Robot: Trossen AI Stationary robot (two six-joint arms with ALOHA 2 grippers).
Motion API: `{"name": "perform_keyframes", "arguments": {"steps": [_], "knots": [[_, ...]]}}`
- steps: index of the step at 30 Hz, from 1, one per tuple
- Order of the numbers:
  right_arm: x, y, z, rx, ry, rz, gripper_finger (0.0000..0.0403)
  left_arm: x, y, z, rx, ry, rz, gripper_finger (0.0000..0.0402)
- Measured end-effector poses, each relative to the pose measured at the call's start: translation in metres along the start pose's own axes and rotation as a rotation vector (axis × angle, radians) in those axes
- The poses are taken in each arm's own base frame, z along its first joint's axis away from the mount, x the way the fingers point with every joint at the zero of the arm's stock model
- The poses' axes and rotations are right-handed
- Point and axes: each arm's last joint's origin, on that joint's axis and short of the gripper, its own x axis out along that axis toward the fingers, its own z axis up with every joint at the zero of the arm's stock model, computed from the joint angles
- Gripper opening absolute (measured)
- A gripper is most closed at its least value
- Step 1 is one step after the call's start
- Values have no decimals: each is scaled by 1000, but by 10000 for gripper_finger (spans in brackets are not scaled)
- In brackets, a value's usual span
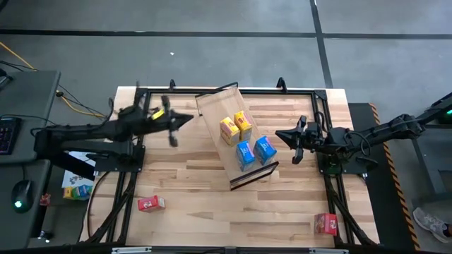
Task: Stack cereal on shelf
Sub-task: Put the right red cereal box on the shelf
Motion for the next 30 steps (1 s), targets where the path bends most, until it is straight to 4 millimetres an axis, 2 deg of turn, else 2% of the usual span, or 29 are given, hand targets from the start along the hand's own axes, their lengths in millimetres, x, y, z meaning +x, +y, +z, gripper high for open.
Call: {"name": "perform_keyframes", "arguments": {"steps": [6, 10, 21, 30], "knots": [[0, 0, 2, -29, -16, 2, 11, -35, -13, -28, -49, -162, -25, 0], [0, 1, 3, -29, -28, 4, 11, -45, -12, -28, -69, -213, -23, 0], [0, 0, 3, -24, -30, -3, 11, -50, -11, -24, -102, -247, -18, 0], [1, -2, 3, 0, -50, -115, 12, -50, -11, -24, -101, -246, -17, 0]]}}
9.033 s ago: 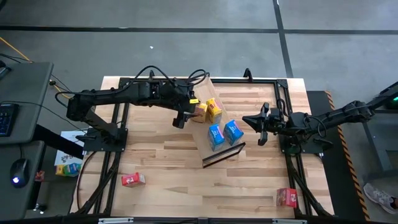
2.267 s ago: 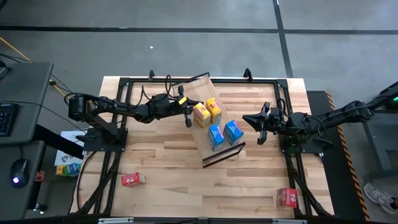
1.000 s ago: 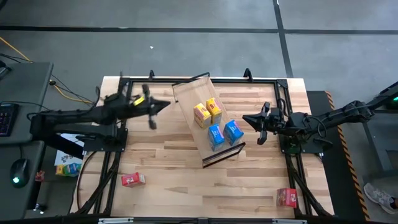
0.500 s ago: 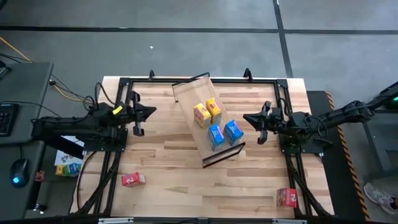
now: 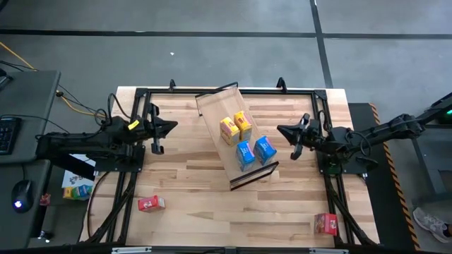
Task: Stack cereal on shelf
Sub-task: Put the right red cereal box on the shelf
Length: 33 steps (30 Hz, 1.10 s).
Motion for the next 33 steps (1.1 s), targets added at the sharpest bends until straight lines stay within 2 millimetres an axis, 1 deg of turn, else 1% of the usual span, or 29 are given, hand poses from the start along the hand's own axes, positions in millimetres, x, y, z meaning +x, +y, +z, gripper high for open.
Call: {"name": "perform_keyframes", "arguments": {"steps": [3, 4, 8, 9, 11, 14, 18, 22, 24, 27, 30, 33], "knots": [[4, -2, 10, 33, -85, -63, 12, 0, 0, 1, 6, -7, 1, 0], [5, -2, 15, 61, -105, -47, 12, 0, 0, 1, 11, -11, 2, 0], [10, 9, 33, 97, -111, 170, 22, 0, 0, 1, 25, -14, 2, 0], [12, 12, 37, 96, -111, 200, 26, 0, 0, 1, 25, -14, 2, 0], [16, 16, 43, 80, -120, 198, 35, 0, 0, 1, 25, -14, 3, 0], [26, 21, 45, -2, -101, 127, 61, 0, 0, 1, 26, -13, 3, 0], [36, 30, 55, -55, -66, 117, 121, 0, 0, 1, 26, -12, 3, 0], [46, 38, 68, -99, 28, 109, 197, 0, 0, 1, 26, -12, 2, 0], [50, 43, 79, -83, 78, 101, 234, 0, 0, 1, 26, -11, 2, 0], [54, 48, 94, -77, 196, 79, 281, 0, 0, 1, 26, -11, 2, 0], [54, 52, 109, -11, 360, 74, 312, 0, 0, 1, 26, -10, 2, 0], [48, 55, 126, 167, 580, 77, 326, 0, 0, 1, 27, -10, 2, 0]]}}
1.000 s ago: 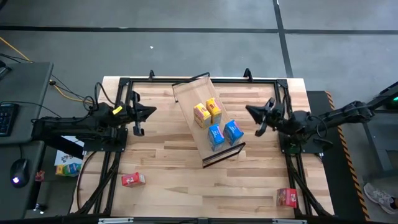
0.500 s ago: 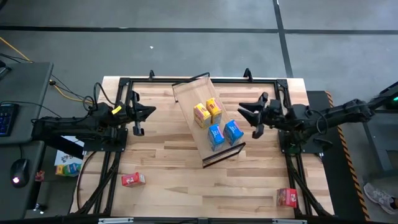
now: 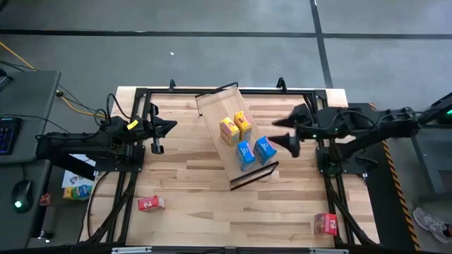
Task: Stack cereal on shelf
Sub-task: Put the right red cereal box on the shelf
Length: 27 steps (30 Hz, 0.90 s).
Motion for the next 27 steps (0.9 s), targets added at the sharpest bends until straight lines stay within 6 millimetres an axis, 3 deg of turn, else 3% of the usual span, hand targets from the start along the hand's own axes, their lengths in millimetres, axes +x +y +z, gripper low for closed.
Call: {"name": "perform_keyframes", "arguments": {"steps": [3, 5, 14, 20, 27], "knots": [[-11, 4, 0, 251, 265, -43, 330, 0, 0, 0, 0, 0, 0, 0], [-16, 10, -11, 395, 400, -139, 330, 0, 0, 0, 0, 0, 0, 0], [-9, 68, -97, 861, 838, -527, 330, 0, 0, 0, 0, -3, 1, 0], [-8, 100, -146, 1012, 1039, -850, 330, 0, 0, 1, 29, -8, 2, 0], [9, 115, -184, 961, 1104, -1053, 330, 0, 0, 1, 26, -8, 2, 0]]}}
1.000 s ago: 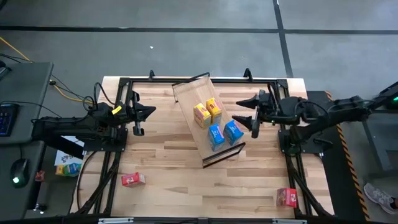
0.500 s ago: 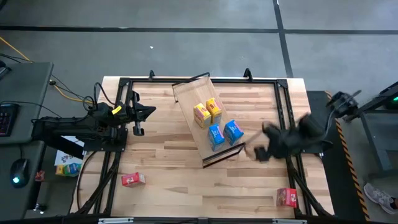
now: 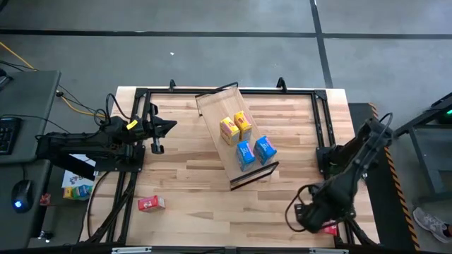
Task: Stack cereal on shelf
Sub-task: Put the right red cereal box on the shelf
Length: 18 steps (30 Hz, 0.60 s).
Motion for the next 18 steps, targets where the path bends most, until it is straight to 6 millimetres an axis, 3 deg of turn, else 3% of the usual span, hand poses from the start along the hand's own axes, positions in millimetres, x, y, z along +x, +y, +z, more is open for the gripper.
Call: {"name": "perform_keyframes", "arguments": {"steps": [9, 18], "knots": [[34, 16, -11, 30, 1, -188, 330, 0, 0, 0, -1, 1, 0, 0], [52, 24, -15, 76, -38, -226, 330, 0, -1, 0, -2, 1, -15, 0]]}}
